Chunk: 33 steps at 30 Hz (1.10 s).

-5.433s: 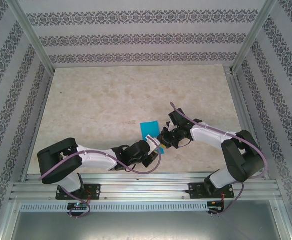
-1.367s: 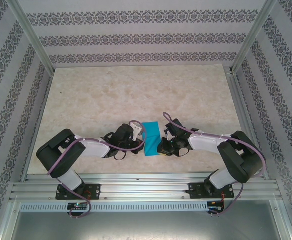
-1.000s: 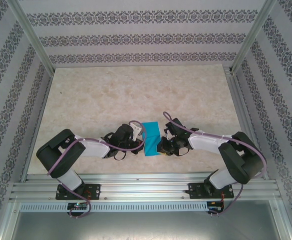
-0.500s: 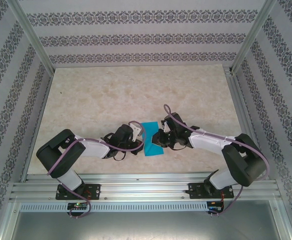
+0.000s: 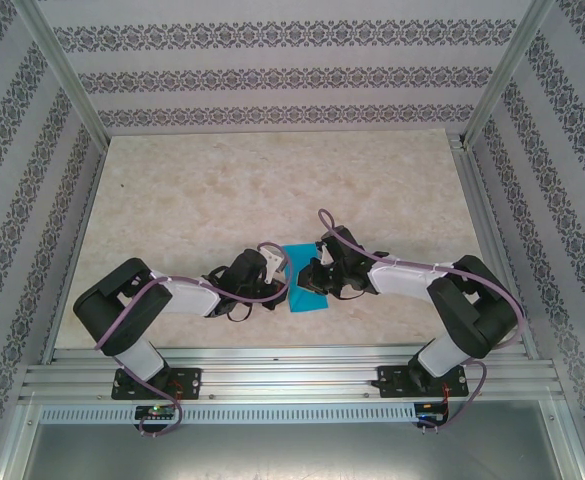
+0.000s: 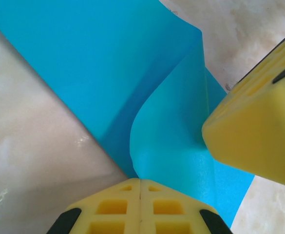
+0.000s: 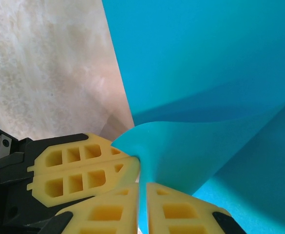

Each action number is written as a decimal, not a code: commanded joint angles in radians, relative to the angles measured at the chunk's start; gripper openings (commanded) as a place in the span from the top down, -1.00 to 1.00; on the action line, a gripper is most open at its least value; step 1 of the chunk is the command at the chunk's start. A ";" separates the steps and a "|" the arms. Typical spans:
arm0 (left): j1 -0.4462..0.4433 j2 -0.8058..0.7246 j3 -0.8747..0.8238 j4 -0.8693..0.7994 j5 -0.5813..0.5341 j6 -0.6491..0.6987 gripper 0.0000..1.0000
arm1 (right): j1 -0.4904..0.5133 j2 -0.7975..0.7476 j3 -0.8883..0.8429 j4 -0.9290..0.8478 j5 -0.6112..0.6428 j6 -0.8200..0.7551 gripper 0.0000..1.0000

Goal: Fold a paper plane with a square sheet of paper (fold left side to right side)
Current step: Fold the triangle a second time at the center of the table.

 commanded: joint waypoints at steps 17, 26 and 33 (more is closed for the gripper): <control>0.013 0.042 0.032 0.019 0.011 0.011 1.00 | 0.013 0.034 0.025 -0.005 0.021 -0.008 0.75; 0.013 0.043 0.035 0.014 -0.016 0.002 1.00 | 0.015 0.040 0.023 0.002 0.020 -0.006 0.75; 0.014 0.054 0.044 0.006 -0.023 -0.001 1.00 | 0.015 0.053 0.011 0.020 0.019 0.001 0.75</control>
